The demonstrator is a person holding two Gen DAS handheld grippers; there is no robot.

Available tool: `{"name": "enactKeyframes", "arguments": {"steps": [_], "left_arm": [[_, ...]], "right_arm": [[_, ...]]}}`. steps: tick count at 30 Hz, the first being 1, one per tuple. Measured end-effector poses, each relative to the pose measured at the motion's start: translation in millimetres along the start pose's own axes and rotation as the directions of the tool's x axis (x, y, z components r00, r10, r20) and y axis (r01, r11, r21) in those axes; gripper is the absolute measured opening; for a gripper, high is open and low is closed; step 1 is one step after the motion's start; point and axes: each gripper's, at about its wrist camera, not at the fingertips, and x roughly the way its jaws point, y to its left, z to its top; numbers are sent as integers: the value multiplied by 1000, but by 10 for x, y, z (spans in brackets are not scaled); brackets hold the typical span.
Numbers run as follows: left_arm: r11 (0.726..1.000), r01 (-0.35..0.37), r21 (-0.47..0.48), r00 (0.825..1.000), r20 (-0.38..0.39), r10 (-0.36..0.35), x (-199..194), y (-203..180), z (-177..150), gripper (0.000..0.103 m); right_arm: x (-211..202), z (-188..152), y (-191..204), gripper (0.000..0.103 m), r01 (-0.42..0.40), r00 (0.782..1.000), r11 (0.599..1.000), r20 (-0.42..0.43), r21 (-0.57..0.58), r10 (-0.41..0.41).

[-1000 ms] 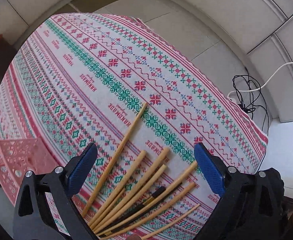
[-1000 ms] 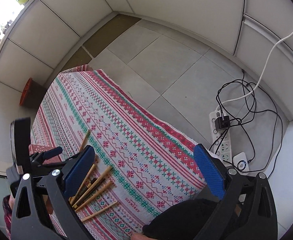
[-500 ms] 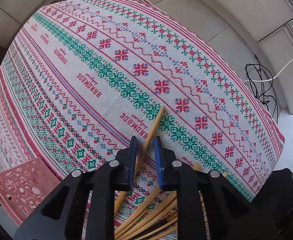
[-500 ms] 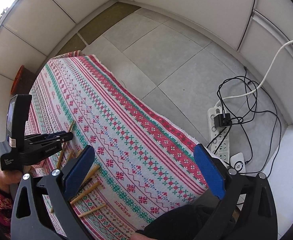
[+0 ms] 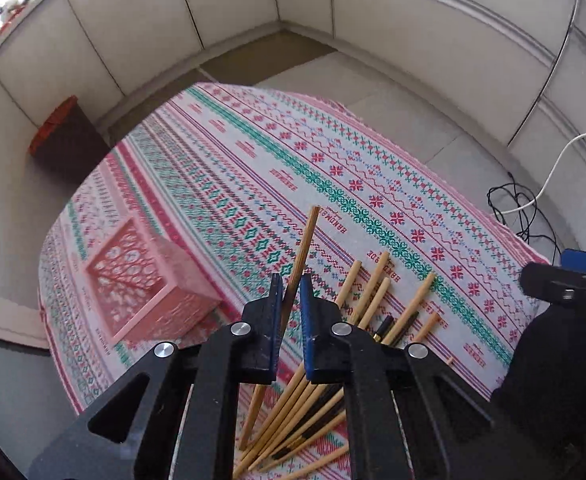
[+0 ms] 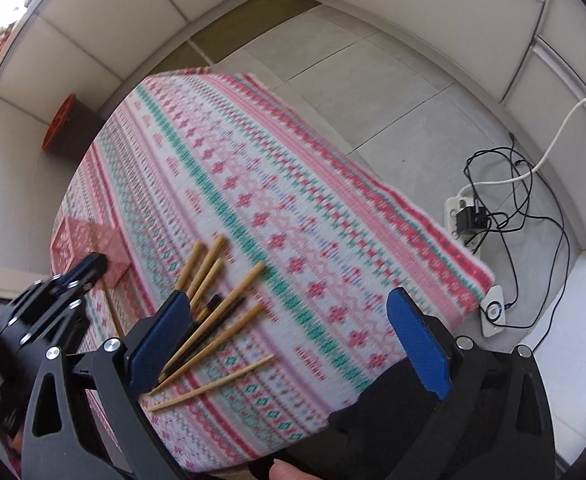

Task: Organize utensils
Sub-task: 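Lift the chopstick upright with the right gripper and carry it over the pink basket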

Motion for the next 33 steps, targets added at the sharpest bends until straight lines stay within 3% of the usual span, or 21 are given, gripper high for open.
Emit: {"name": "enactKeyframes", "arguments": {"steps": [3, 6, 9, 13, 16, 23, 27, 30, 33], "left_arm": [[998, -25, -57, 994, 103, 31, -478, 28, -199, 7], [992, -40, -117, 978, 201, 63, -886, 116, -432, 5], [986, -46, -158, 954, 287, 90, -1262, 153, -589, 5], [982, -32, -185, 912, 397, 104, -1621, 182, -706, 5], [980, -27, -197, 883, 455, 115, -1793, 184, -755, 5], [974, -2, -228, 847, 517, 122, -2093, 281, -967, 5], [965, 17, -261, 833, 537, 131, -2205, 337, -1030, 5], [961, 28, -275, 830, 542, 131, -2213, 362, -1047, 5], [953, 33, -300, 833, 535, 140, -2218, 400, -1090, 5]], "right_arm": [[82, -208, 228, 93, 11, 999, 1000, -52, -25, -12], [238, -442, 336, 88, 44, 994, 999, -105, 30, -41], [462, -656, 331, 80, 70, 981, 987, -187, 147, -42], [750, -851, 223, 65, 138, 956, 936, -290, 324, -41], [867, -868, 169, 55, 175, 953, 898, -299, 404, -51], [954, -759, 256, 55, 188, 959, 845, -279, 501, -48], [1037, -771, 441, 55, 271, 947, 819, -293, 506, -132], [1052, -780, 537, 48, 318, 938, 799, -294, 511, -185], [1075, -818, 660, 24, 306, 945, 810, -261, 501, -196]]}}
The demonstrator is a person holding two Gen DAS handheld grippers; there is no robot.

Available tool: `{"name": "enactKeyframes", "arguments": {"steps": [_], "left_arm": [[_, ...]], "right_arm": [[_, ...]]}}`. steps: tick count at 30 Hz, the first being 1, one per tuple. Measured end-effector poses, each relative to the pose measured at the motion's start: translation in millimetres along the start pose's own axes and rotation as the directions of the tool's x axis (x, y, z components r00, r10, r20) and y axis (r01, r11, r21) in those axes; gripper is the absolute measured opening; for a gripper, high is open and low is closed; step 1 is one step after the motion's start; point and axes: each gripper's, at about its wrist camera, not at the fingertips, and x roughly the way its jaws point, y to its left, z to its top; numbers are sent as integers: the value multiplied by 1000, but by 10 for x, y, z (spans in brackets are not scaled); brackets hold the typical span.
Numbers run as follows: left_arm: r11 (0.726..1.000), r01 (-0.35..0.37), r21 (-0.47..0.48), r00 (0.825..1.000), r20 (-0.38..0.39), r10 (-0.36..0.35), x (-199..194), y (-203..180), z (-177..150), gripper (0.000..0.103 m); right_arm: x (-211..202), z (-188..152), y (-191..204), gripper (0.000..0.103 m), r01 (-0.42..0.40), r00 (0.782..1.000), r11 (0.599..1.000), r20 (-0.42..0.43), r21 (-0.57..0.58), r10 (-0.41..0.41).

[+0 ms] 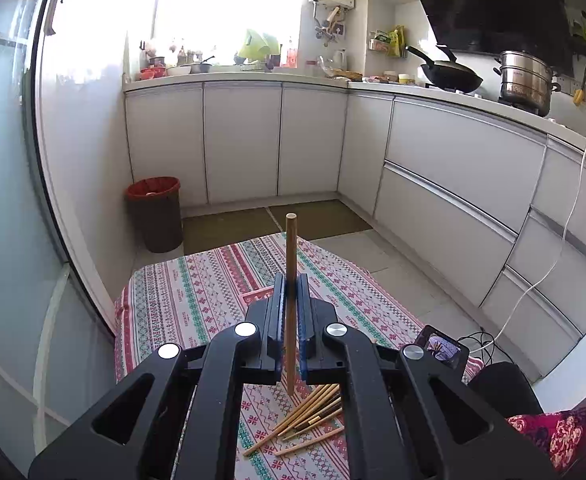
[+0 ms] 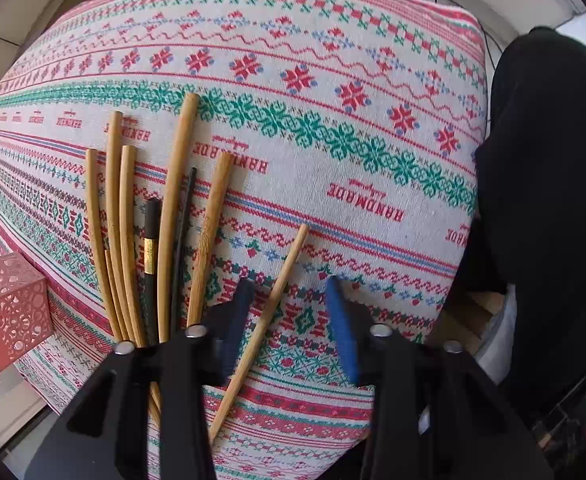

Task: Organize utensils
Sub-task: 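Lift the chopstick upright with the right gripper and carry it over the pink basket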

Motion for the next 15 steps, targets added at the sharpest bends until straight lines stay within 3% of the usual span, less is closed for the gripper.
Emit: {"name": "enactKeyframes", "arguments": {"steps": [1, 4, 11, 15], "left_arm": [[1000, -7, -11, 1000, -4, 7, -4, 20, -9, 5], [999, -25, -38, 1000, -9, 25, -41, 71, -51, 5], [995, -38, -87, 999, -14, 37, -179, 69, -111, 5], [993, -33, -115, 999, -8, 32, -254, 36, -103, 5]], "right_arm": [[12, 11, -17, 12, -18, 1000, 1000, 5, -7, 18], [27, 63, -86, 6, -68, 997, 998, -20, 18, 68], [32, 226, -242, 5, -238, 968, 971, -83, -18, 236], [-313, 273, -318, 5, -297, 955, 948, -46, -117, 293]]}}
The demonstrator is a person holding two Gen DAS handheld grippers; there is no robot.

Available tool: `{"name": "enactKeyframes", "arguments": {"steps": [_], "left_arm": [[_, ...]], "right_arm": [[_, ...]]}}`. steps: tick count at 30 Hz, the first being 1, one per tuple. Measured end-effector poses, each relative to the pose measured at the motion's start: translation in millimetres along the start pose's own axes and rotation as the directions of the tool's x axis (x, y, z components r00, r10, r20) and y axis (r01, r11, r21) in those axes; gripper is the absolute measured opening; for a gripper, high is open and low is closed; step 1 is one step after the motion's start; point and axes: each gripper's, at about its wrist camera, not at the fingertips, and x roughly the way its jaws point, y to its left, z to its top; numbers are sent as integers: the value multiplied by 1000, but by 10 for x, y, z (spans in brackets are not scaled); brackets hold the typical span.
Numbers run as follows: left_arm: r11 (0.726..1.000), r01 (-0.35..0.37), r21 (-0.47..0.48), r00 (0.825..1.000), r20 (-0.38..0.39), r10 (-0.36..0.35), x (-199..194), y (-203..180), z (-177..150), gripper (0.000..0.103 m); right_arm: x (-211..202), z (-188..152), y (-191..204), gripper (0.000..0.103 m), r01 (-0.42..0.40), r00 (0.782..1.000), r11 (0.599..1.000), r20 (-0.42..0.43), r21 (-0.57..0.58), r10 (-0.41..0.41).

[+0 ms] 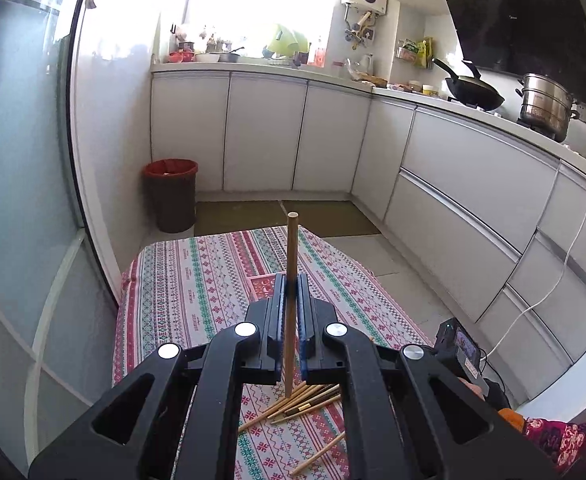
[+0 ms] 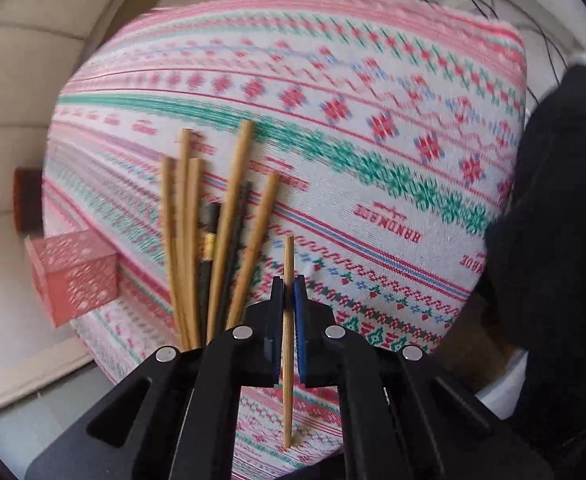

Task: Organize utensils
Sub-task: 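Lift the chopstick upright with the right gripper and carry it over the pink basket, then lower the chopstick into the pink basket and open the right gripper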

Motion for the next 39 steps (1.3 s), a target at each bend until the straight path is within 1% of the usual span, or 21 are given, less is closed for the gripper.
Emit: {"name": "enactKeyframes", "arguments": {"steps": [3, 6, 7, 10, 11, 13, 15, 19, 21, 25, 26, 30, 32, 34, 35, 38, 39], "left_arm": [[1000, -1, -15, 1000, 5, 1, -12, -24, 33, 5], [1000, -6, -22, 1000, 4, 6, 5, -72, 77, 5], [1000, -6, -27, 1000, 3, 7, 19, -82, 94, 5], [999, -21, -41, 1000, 2, 21, 73, -92, 163, 5], [999, -30, -45, 1000, 2, 30, 101, -93, 194, 5], [998, -46, -54, 999, 3, 46, 162, -87, 258, 5], [996, -58, -69, 998, 9, 58, 223, -73, 336, 5], [991, -85, -106, 996, 25, 88, 400, -31, 543, 5], [987, -101, -121, 994, 33, 106, 499, -21, 645, 5], [982, -128, -136, 989, 58, 137, 706, -25, 838, 5], [981, -138, -137, 987, 63, 148, 773, -25, 875, 5], [976, -163, -144, 984, 53, 172, 1102, -2, 958, 5], [972, -187, -140, 980, 38, 194, 1280, 27, 945, 5], [969, -200, -142, 979, 17, 204, 1463, 70, 895, 5], [968, -208, -141, 978, 4, 211, 1553, 89, 856, 6], [969, -189, -161, 982, -42, 185, 1786, 200, 706, 6], [968, -184, -172, 983, -57, 177, 1818, 231, 656, 10]], "right_arm": [[-418, -12, 170, 5, -52, 994, 991, 86, -124, 62], [-803, -96, 306, 5, -91, 974, 960, 176, -263, 140], [-950, -122, 372, 5, -102, 963, 945, 206, -312, 172], [-1365, -177, 503, 6, -132, 930, 897, 262, -421, 260], [-1471, -234, 580, 5, -132, 918, 881, 279, -455, 282], [-1709, -245, 748, 6, -126, 888, 846, 321, -518, 329], [-1942, -289, 895, 6, -139, 863, 819, 338, -557, 377], [-2292, -206, 1224, 5, -164, 817, 761, 346, -628, 461], [-2404, -164, 1371, 6, -172, 796, 734, 346, -657, 497], [-2558, -87, 1659, 6, -198, 772, 674, 311, -712, 554], [-2581, -86, 1743, 6, -206, 766, 654, 295, -728, 571], [-2570, -147, 2004, 6, -201, 755, 582, 254, -788, 604], [-2510, -201, 2098, 6, -180, 756, 559, 250, -810, 605], [-2407, -237, 2185, 6, -166, 764, 535, 236, -828, 601], [-2350, -238, 2216, 6, -158, 770, 530, 232, -833, 594], [-2147, -216, 2297, 6, -141, 794, 522, 219, -841, 567], [-2091, -211, 2313, 6, -135, 801, 524, 220, -841, 558]]}}
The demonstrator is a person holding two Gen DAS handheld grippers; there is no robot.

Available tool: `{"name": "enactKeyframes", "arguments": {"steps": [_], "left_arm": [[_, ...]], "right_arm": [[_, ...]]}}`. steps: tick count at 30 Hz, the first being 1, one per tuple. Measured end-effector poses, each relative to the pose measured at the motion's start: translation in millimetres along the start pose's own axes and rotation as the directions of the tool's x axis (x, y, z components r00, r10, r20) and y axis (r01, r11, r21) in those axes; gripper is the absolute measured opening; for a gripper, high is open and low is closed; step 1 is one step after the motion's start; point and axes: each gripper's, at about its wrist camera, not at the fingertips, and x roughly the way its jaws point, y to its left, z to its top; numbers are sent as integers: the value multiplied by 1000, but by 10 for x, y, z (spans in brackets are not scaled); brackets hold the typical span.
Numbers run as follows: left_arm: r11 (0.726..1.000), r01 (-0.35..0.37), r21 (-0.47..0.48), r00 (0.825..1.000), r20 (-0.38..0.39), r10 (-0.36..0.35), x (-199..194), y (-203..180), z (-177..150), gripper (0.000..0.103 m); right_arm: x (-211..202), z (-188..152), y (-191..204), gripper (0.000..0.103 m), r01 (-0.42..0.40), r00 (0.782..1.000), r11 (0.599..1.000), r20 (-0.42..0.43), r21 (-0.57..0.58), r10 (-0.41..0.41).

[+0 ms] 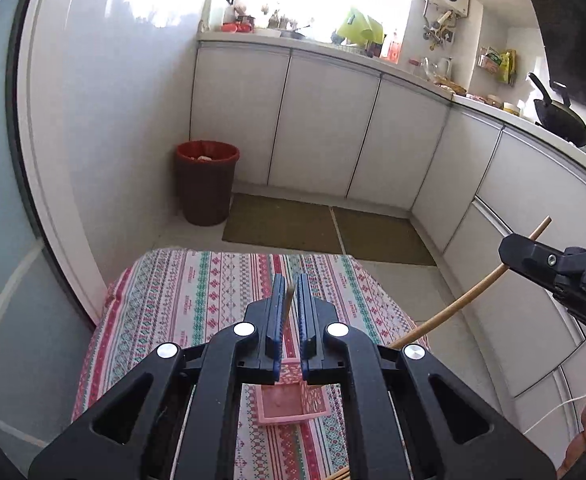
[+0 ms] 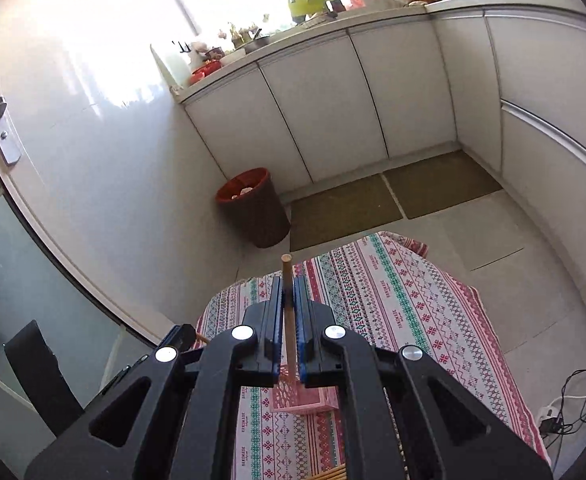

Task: Organize utensils
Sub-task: 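Lower the chopstick into the pink basket and open the right gripper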

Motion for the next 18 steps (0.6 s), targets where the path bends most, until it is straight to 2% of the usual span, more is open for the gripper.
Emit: {"name": "enactKeyframes", "arguments": {"steps": [3, 5, 7, 12, 14, 15, 16, 17, 18], "left_arm": [[999, 1, -39, 1000, 22, 0, -48, 111, -67, 26], [998, 2, -67, 999, 45, 1, -149, 203, -67, 28], [996, -2, -93, 998, 63, 8, -242, 284, -64, 36], [991, -17, -133, 996, 89, 28, -414, 440, -109, 38], [990, -28, -137, 996, 83, 40, -432, 480, -133, 39], [990, -32, -137, 996, 76, 43, -423, 493, -141, 41], [990, -36, -136, 997, 68, 46, -418, 508, -158, 42], [990, -40, -137, 997, 63, 49, -413, 518, -173, 43], [990, -42, -136, 997, 58, 50, -407, 522, -182, 45]], "right_arm": [[182, -37, 11, 6, 14, 1000, 1000, -25, -13, -14], [281, -88, 11, 6, 26, 999, 999, -39, -23, -27], [362, -123, 38, 6, 40, 998, 998, -42, -39, -42], [594, -222, 101, 6, 67, 996, 995, -50, -71, -70], [706, -262, 101, 12, 51, 996, 997, -69, -63, -56], [746, -285, 93, 20, 52, 996, 997, -74, -54, -56], [768, -307, 82, 43, 60, 995, 997, -77, -47, -63], [783, -310, 79, 53, 63, 995, 997, -75, -41, -66], [770, -330, 74, 53, 69, 995, 997, -69, -39, -72]]}}
